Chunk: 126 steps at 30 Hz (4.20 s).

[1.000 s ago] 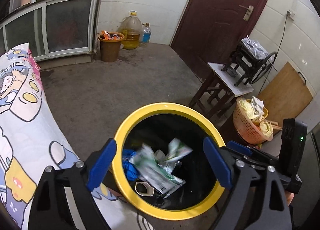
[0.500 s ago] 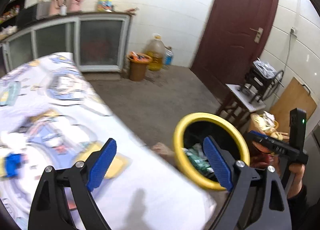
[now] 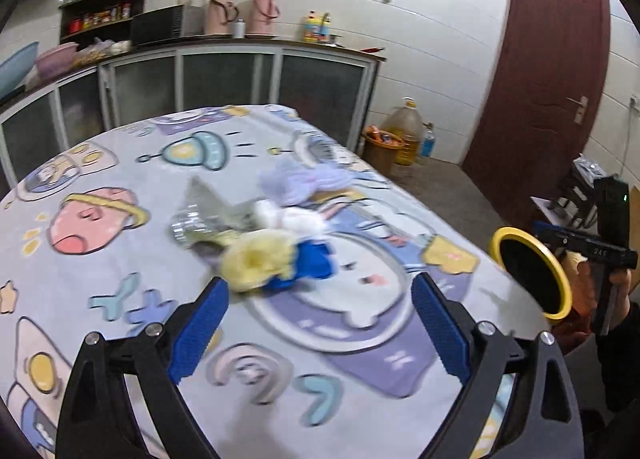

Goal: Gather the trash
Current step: 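Move both open tools back toward the remaining trash on the table, then grasp the yellow cloth with the left tool while the right tool grasps the white tissue, then carry the yellow cloth and white tissue over the bin and open both tools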

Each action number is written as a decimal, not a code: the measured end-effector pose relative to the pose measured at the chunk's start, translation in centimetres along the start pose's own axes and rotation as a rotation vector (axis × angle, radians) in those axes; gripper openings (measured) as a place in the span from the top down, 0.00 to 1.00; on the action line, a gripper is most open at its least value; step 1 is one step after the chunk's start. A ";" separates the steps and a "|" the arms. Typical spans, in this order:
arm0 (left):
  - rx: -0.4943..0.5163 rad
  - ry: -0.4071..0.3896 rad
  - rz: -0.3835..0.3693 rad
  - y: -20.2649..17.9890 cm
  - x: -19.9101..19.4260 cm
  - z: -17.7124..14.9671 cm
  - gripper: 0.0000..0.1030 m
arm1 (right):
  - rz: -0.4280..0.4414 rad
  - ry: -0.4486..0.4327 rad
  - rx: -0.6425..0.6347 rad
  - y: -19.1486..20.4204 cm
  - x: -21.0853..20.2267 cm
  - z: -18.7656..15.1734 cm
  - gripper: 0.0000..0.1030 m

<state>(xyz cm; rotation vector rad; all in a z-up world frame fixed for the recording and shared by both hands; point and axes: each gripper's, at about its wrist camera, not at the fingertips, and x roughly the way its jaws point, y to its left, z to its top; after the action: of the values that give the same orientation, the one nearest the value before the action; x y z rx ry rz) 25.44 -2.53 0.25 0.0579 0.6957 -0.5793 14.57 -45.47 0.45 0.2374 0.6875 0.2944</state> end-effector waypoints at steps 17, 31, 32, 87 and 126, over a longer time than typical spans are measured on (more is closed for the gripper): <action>-0.075 0.067 -0.077 5.0 5.3 0.8 0.14 | 0.218 0.236 -0.164 9.3 17.8 6.9 0.58; -0.098 0.149 -0.125 6.4 9.8 1.6 0.14 | 0.263 0.340 -0.181 10.8 24.7 9.0 0.67; -0.100 0.151 -0.133 6.4 10.0 1.7 0.14 | 0.270 0.347 -0.181 10.9 25.1 9.1 0.66; -0.146 0.116 0.036 6.5 -3.2 -0.6 0.86 | 0.325 0.256 -0.151 13.4 10.5 5.0 0.83; 0.209 0.092 -0.505 -27.7 5.4 6.7 0.85 | -0.274 -0.150 0.284 -11.3 -16.4 -5.7 0.83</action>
<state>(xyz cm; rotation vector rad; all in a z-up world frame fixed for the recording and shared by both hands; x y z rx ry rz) 18.29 -30.08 5.89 0.1051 0.7402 -1.1389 0.96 -60.95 2.29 0.4266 0.6028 -0.0844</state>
